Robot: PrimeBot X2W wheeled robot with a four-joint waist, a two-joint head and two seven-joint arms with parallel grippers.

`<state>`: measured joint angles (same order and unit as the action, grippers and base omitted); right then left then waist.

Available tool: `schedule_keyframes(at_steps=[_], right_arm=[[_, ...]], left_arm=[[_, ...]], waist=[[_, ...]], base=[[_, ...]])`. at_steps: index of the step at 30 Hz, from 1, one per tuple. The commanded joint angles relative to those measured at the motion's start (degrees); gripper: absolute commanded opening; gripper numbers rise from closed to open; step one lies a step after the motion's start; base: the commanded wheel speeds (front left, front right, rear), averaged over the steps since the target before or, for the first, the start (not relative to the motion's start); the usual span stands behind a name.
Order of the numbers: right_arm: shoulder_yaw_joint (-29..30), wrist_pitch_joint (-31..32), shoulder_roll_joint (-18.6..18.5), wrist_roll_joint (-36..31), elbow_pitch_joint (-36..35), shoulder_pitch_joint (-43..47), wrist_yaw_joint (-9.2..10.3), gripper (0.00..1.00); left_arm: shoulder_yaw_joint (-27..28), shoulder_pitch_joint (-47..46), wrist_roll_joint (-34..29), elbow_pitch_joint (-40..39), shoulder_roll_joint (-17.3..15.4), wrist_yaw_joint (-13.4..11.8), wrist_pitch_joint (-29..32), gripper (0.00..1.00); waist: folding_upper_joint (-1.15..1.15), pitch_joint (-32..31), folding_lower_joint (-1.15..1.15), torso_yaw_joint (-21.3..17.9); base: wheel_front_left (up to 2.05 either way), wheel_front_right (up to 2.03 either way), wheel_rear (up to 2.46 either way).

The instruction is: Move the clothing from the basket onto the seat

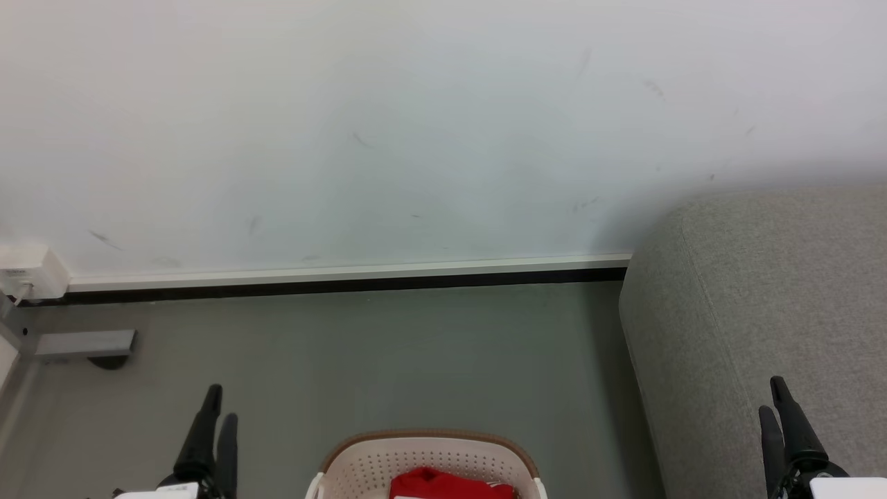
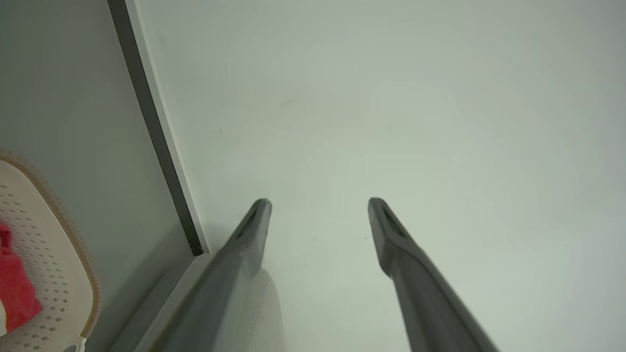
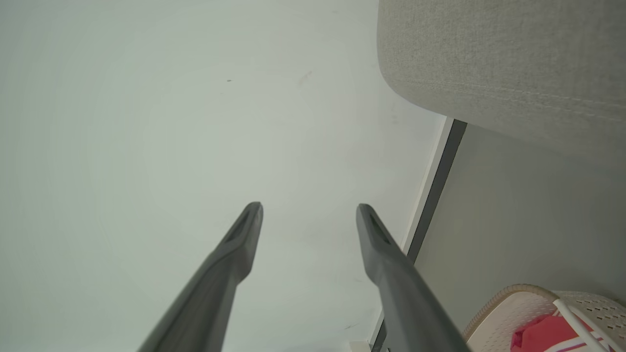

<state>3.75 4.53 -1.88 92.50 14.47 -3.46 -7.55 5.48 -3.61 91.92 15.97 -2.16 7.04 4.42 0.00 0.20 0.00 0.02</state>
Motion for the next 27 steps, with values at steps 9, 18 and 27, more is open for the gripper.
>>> schedule_keyframes(at_steps=[9,18,27], right_arm=[[-3.25,-2.97,-1.16,-3.41,-3.96,-2.02,0.02,1.00],[-4.79,-5.18,-1.46,-11.05,-5.66,-2.46,0.02,1.00],[-6.84,-7.14,-2.22,-20.06,-6.46,-2.82,0.03,1.00]], left_arm=[[0.12,-1.25,-4.74,-3.39,-0.31,0.23,-2.91,1.00],[0.67,-1.01,-15.80,-5.66,-0.39,0.28,-5.08,1.00],[0.46,-0.67,-27.69,-7.34,-0.46,0.04,-7.05,1.00]], waist=[[0.00,-0.01,0.00,-0.08],[0.00,-0.05,0.00,-0.25],[0.00,-0.15,0.00,-0.41]], base=[[0.00,0.00,0.00],[0.00,0.00,0.00],[0.00,0.00,0.00]])
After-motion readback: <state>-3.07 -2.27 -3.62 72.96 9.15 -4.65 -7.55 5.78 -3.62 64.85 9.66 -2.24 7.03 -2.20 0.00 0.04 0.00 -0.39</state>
